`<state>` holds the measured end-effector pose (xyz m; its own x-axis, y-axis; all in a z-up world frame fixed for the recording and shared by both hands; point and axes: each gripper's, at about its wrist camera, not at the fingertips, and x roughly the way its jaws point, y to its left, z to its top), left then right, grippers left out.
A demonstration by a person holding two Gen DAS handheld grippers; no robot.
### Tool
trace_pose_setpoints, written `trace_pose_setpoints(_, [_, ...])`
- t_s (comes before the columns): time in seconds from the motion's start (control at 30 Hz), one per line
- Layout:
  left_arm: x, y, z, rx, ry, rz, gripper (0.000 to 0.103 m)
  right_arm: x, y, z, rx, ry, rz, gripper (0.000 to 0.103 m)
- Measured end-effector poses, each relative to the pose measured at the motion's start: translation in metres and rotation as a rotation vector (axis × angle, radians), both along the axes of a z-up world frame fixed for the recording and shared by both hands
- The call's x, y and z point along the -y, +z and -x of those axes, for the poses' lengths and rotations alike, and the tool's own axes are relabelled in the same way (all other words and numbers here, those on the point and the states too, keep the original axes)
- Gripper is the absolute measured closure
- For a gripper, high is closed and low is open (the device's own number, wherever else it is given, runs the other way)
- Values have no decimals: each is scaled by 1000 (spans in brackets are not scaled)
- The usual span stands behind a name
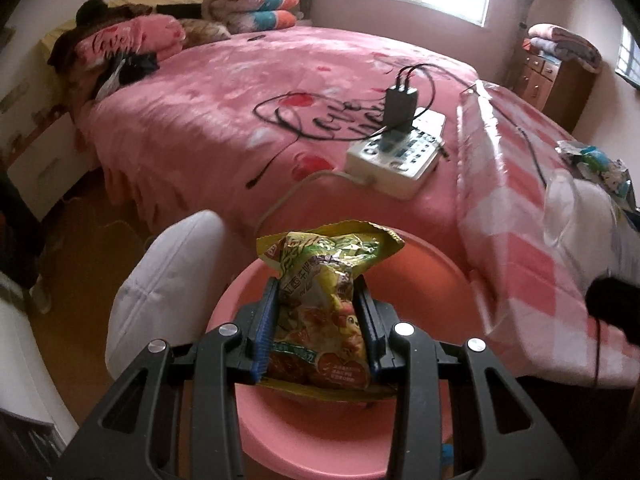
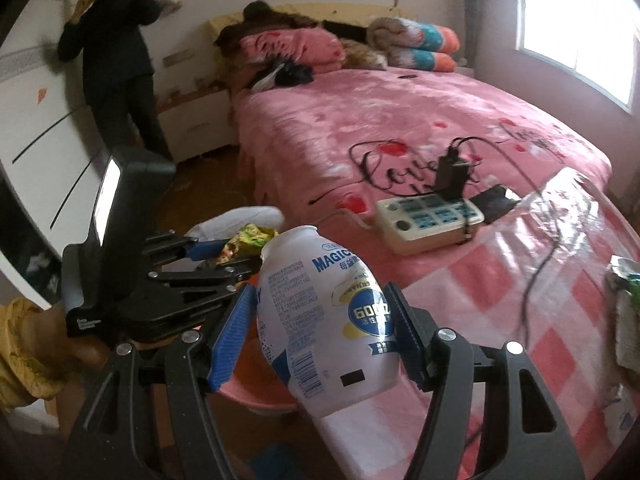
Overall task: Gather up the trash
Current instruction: 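Carry the snack bag and bottle to the pink bucket and release both, then return both open tools from the bucket to the remaining trash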
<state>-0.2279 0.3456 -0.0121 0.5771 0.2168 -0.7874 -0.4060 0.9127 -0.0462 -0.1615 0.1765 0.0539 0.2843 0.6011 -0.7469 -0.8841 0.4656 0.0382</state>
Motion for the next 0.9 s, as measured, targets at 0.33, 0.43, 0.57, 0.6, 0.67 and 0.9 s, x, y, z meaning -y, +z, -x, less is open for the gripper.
trace_pose_setpoints(0.33, [-9,-17,3,-35,43,-16,42,3,-10,-2,-22,-41,-22,13])
trace_pose_setpoints(0.43, [-10,-16,2,-31,54,-18,39,18,-2,-11,-27,-91,-58,13])
trace_pose_setpoints(0.57, [-5,-8,-2,-14,49,-40,38,40,8,-21,-20,-154,-104,13])
trace_pose_setpoints(0.6, [-3,-5,-3,-11,48,-42,35,46,11,-23,-16,-171,-114,13])
trace_pose_setpoints(0.67, [2,1,-6,3,37,-50,34,56,15,-27,-11,-198,-132,13])
trace_pose_setpoints(0.9, [24,18,-20,35,-15,-61,30,92,25,-42,-7,-304,-189,12])
